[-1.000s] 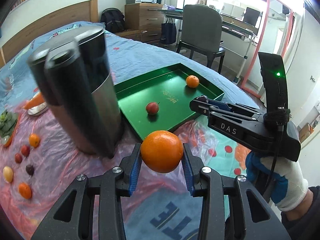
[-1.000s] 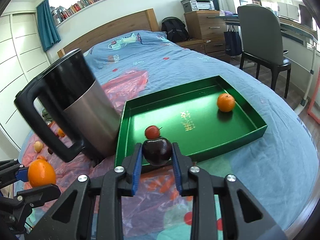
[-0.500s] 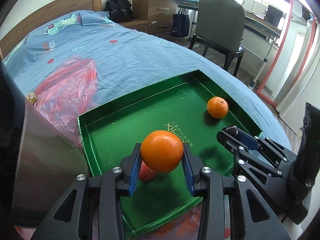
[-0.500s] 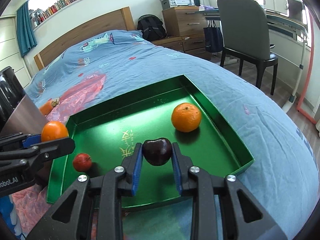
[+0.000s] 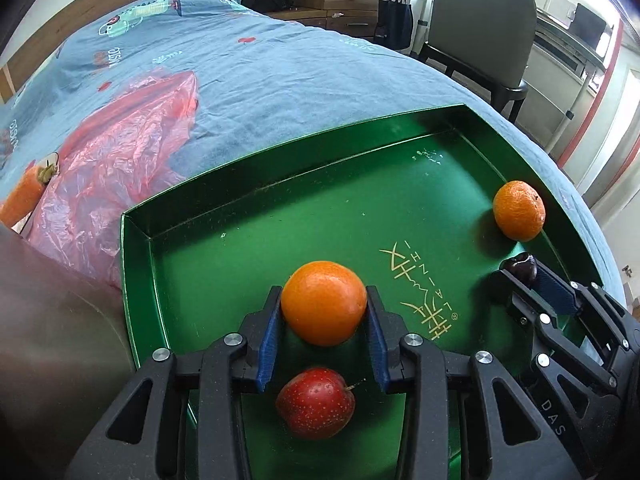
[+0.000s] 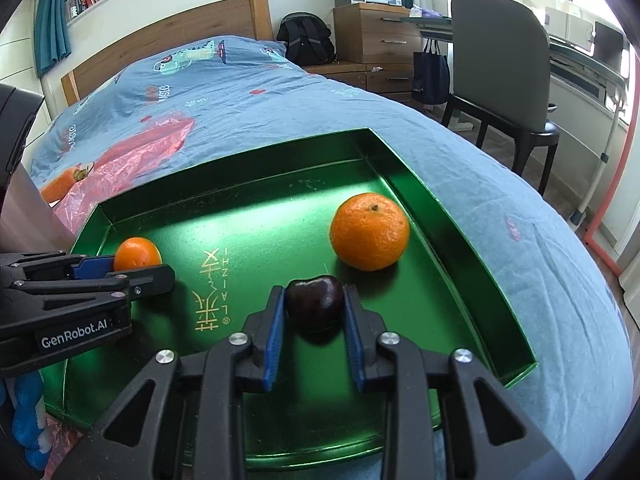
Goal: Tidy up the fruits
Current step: 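Carry the orange and plum to the green tray and release both, then move both open tools back over the remaining fruit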
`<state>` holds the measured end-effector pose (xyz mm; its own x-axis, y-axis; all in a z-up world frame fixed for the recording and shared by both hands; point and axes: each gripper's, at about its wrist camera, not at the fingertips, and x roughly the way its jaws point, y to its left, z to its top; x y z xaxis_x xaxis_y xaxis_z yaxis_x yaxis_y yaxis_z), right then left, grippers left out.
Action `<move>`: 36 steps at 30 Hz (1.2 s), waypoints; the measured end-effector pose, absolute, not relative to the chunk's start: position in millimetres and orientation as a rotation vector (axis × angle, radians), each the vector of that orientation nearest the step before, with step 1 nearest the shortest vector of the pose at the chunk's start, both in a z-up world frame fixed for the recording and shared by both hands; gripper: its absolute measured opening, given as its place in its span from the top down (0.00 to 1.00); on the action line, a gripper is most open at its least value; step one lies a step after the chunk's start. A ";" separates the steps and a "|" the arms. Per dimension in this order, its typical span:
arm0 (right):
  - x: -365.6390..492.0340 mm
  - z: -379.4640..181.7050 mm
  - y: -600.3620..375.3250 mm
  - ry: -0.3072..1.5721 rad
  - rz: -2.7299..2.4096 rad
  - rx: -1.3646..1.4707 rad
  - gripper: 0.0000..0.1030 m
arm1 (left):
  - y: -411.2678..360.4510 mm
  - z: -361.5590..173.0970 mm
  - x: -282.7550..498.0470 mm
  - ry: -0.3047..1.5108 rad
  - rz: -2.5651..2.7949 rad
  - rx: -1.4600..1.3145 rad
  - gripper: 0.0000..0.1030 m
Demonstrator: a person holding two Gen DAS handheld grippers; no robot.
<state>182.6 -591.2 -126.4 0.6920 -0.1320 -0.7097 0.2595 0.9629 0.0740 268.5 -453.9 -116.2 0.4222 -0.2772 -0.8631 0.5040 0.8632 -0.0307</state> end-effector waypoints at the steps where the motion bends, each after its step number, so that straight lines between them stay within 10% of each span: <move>1: 182.7 -126.3 -590.9 0.779 -0.222 0.172 0.94 | -454.4 -114.7 267.9 1.026 -0.496 0.248 0.67; 7: 184.1 -124.2 -590.9 0.804 -0.223 0.167 0.92 | -455.3 -100.4 264.0 0.993 -0.500 0.268 0.64; 10: 186.0 -123.0 -590.3 0.824 -0.227 0.159 0.61 | -453.3 -88.6 257.6 0.979 -0.503 0.274 0.60; 15: 176.1 -109.0 -589.4 0.828 -0.232 0.156 0.42 | -444.6 -59.2 239.3 0.932 -0.516 0.288 0.57; 36: 31.2 0.2 -492.9 0.723 -0.203 0.157 0.40 | -317.9 47.7 77.8 0.818 -0.535 0.211 0.53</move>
<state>31.2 -492.9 0.2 0.7315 -0.1297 -0.6693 0.2378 0.9686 0.0723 77.8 -317.9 47.7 0.5610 -0.3709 -0.7401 0.5298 0.8478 -0.0233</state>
